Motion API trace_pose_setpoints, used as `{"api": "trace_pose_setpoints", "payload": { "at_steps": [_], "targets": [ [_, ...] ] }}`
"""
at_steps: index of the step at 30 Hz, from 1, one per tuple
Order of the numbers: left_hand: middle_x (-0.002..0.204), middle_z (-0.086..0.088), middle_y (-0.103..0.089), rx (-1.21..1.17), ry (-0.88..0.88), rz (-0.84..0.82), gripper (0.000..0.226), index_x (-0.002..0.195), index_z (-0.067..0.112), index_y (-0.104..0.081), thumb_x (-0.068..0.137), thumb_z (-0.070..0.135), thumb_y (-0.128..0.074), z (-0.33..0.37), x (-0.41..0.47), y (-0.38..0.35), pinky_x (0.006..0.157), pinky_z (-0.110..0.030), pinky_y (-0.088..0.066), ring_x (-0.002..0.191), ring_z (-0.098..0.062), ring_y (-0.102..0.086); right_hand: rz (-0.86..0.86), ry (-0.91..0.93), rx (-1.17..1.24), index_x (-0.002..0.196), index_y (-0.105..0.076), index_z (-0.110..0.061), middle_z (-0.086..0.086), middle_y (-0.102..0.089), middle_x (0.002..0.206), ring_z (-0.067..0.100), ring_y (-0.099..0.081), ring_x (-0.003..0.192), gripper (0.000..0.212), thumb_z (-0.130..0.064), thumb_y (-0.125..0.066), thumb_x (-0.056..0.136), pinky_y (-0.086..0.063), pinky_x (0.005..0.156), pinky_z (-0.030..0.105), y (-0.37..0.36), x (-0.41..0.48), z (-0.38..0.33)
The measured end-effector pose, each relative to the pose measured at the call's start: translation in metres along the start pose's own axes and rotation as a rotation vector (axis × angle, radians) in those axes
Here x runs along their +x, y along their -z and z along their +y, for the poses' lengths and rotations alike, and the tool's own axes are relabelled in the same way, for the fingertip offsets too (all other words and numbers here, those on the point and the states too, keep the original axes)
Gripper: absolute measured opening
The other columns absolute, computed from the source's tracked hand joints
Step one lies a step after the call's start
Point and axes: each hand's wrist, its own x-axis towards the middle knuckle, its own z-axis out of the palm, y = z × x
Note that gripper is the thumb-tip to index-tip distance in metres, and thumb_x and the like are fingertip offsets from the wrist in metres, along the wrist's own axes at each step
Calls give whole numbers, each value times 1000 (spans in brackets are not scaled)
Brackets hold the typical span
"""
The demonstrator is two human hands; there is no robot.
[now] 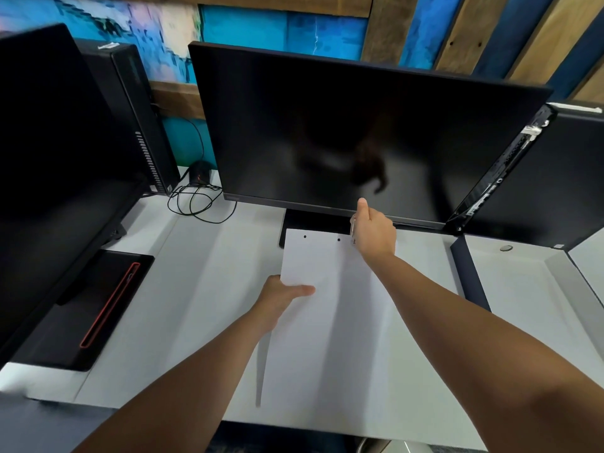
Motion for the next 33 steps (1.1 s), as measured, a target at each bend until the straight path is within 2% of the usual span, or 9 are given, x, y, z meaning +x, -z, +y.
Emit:
{"api": "trace_pose_setpoints", "payload": {
  "at_steps": [4, 9, 13, 18, 23, 27, 33],
  "targets": [
    [94, 0, -75, 6, -3, 3, 23, 92, 18, -72, 73, 8, -79, 0, 1, 2, 72, -26, -53, 87, -17, -70, 11, -30, 27, 82, -67, -11, 15, -69, 94, 34, -60, 94, 57, -36, -19, 101, -43, 95, 46, 12, 2, 14],
    [98, -3, -75, 16, -1, 17, 26, 96, 16, -73, 71, 9, -80, 0, 4, 4, 77, -30, -53, 91, -21, -70, 33, -66, 90, 79, -65, -11, 5, -58, 73, 28, -54, 86, 54, -34, -22, 102, -44, 92, 42, 29, 1, 28],
    [99, -4, -74, 16, 1, 24, 29, 100, 14, -72, 72, 9, -80, 0, 4, 1, 74, -29, -53, 90, -20, -70, 78, -81, 130, 80, -65, -10, 8, -60, 79, 27, -53, 85, 55, -36, -22, 102, -42, 87, 39, 34, 2, 31],
    [88, 2, -74, 1, -5, 22, 22, 91, 17, -71, 73, 6, -78, 4, 0, -3, 63, -23, -51, 78, -12, -69, 105, -75, 139, 83, -70, -5, 14, -66, 84, 29, -58, 85, 63, -37, -20, 102, -45, 84, 39, 29, 7, 33],
    [89, 2, -73, 1, -10, 20, 22, 90, 17, -71, 73, 5, -78, 4, -1, -2, 68, -25, -52, 81, -14, -69, 112, -66, 123, 82, -69, -3, 18, -68, 86, 32, -60, 85, 64, -37, -19, 102, -47, 84, 40, 24, 7, 32],
    [89, 2, -73, 1, -13, 17, 21, 88, 18, -71, 73, 5, -78, 5, -1, -3, 72, -26, -53, 83, -15, -69, 112, -43, 94, 71, -62, -8, 15, -64, 79, 30, -58, 81, 61, -34, -17, 103, -44, 81, 37, 24, 7, 30],
    [83, 6, -73, 7, -19, 13, 20, 86, 19, -71, 74, 5, -78, 6, -2, -3, 65, -24, -52, 77, -11, -69, 123, -21, 54, 67, -56, -9, 11, -56, 75, 25, -51, 75, 57, -29, -17, 104, -36, 72, 30, 26, 7, 24]
  ]
}}
